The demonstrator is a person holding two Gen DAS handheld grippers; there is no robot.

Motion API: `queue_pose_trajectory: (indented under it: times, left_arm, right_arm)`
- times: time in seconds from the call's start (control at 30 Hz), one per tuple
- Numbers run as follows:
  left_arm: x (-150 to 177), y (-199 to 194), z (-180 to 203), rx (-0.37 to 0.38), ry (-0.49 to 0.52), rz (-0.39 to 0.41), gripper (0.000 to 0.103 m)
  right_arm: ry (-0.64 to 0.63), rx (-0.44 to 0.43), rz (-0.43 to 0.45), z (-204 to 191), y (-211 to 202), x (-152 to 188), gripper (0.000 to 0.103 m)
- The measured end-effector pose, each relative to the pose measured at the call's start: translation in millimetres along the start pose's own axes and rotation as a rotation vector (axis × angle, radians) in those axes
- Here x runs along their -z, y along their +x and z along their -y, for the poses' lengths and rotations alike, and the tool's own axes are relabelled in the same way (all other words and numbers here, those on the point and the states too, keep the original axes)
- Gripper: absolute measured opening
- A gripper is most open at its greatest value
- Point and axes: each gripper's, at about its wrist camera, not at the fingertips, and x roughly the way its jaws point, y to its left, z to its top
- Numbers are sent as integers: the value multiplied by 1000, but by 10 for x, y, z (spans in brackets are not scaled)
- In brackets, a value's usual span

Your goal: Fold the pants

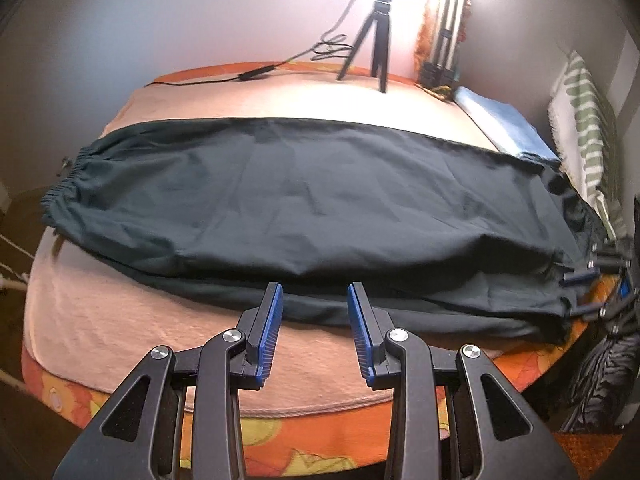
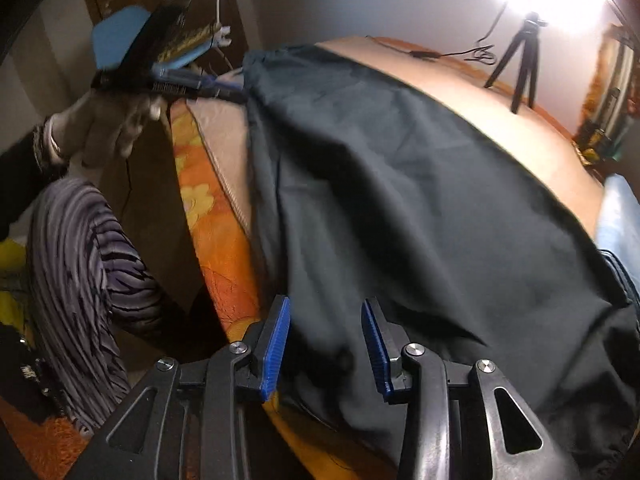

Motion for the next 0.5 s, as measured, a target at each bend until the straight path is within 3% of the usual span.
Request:
queue_pose_trajectory:
  times: [0.13, 0.33, 0.5]
  left_arm:
    - [-19, -16, -165, -8, -47, 10, 32]
    - [6, -81, -299, -32, -63, 11, 32]
    - [22, -83, -417, -26, -107, 16, 32]
  right_arm:
    - [11, 1, -21, -53, 184, -54, 38]
    - [-4, 7, -20, -61, 221, -74, 3]
    - [18, -25, 23, -56, 77, -78, 0]
